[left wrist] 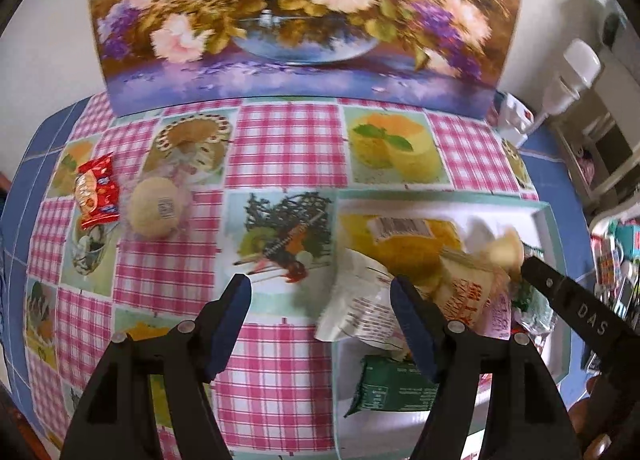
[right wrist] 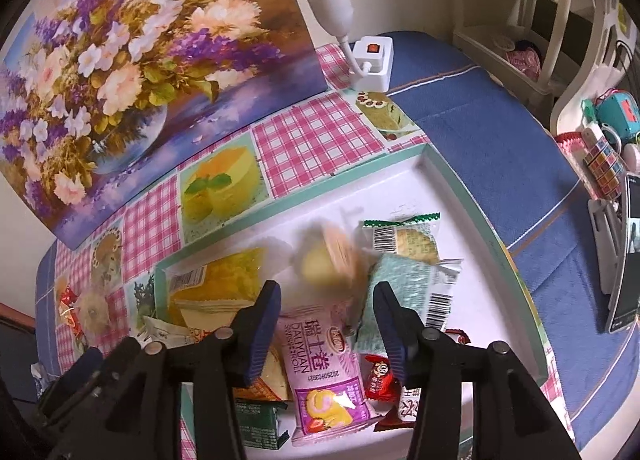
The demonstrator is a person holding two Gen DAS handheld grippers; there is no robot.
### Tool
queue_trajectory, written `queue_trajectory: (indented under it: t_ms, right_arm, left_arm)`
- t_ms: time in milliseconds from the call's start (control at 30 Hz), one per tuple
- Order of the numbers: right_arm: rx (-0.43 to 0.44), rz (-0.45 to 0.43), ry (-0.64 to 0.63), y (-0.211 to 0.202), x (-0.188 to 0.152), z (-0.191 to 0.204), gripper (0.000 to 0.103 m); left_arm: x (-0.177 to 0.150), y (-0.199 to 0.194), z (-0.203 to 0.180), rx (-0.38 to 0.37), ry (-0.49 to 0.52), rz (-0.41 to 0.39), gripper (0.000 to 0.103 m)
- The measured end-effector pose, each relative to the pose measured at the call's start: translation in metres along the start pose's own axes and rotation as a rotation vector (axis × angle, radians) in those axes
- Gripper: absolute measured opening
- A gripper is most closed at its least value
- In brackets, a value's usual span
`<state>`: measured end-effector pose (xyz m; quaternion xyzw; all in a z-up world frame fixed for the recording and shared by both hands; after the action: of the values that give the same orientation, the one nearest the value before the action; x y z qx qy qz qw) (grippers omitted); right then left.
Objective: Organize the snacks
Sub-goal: 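Lower both held snacks into the tray and open both tools, then move both tools back toward the red bag and the bun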
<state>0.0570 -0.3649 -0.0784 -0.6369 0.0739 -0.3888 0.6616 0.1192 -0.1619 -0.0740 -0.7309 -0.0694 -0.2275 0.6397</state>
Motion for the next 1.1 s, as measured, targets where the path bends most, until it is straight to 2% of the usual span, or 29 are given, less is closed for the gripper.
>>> queue_trajectory:
  t_ms: [100,133,167,200,267,400,567,1100]
  right_arm:
    - [-0.003,0.000,-0.010,0.000,-0.001,0.003,0.054]
    - [-0.002,0.001,-0.014,0.001,-0.001,0.004,0.056]
    - [0.000,0.002,-0.016,0.001,-0.001,0.005,0.063]
    - [0.002,0.003,-0.019,0.002,-0.001,0.006,0.068]
    - [0.007,0.003,-0.029,0.003,-0.002,0.008,0.071]
    - [0.003,-0.009,-0.052,0.003,-0.002,0.014,0.088]
    - [0.002,-0.033,-0.081,0.000,-0.001,0.021,0.103]
    - [0.023,-0.046,-0.205,-0.005,-0.013,0.071,0.103]
  left_arm:
    - [0.002,0.000,0.014,0.014,-0.045,-0.005,0.074]
    - [0.002,0.001,0.020,0.022,-0.062,-0.005,0.079]
    - [0.002,0.002,0.026,0.031,-0.081,-0.005,0.090]
    - [0.003,0.002,0.031,0.039,-0.095,-0.008,0.092]
    - [0.003,0.002,0.043,0.059,-0.126,-0.014,0.092]
    - [0.003,0.002,0.067,0.095,-0.186,-0.023,0.092]
    - [0.002,0.000,0.095,0.122,-0.255,-0.030,0.092]
    - [0.000,-0.019,0.173,0.214,-0.364,-0.064,0.092]
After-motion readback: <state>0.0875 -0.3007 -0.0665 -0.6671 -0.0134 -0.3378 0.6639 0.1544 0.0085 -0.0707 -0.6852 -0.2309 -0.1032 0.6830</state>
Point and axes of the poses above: each gripper's, at about its wrist camera, not at the fingertips, and y roughly the way its jaws point, z to its left, x to its top, the point moved 6 cm from there along y, roughly the way its jaws point, and after that the axes turned 1 degree about -z, right-handed, at the moved point
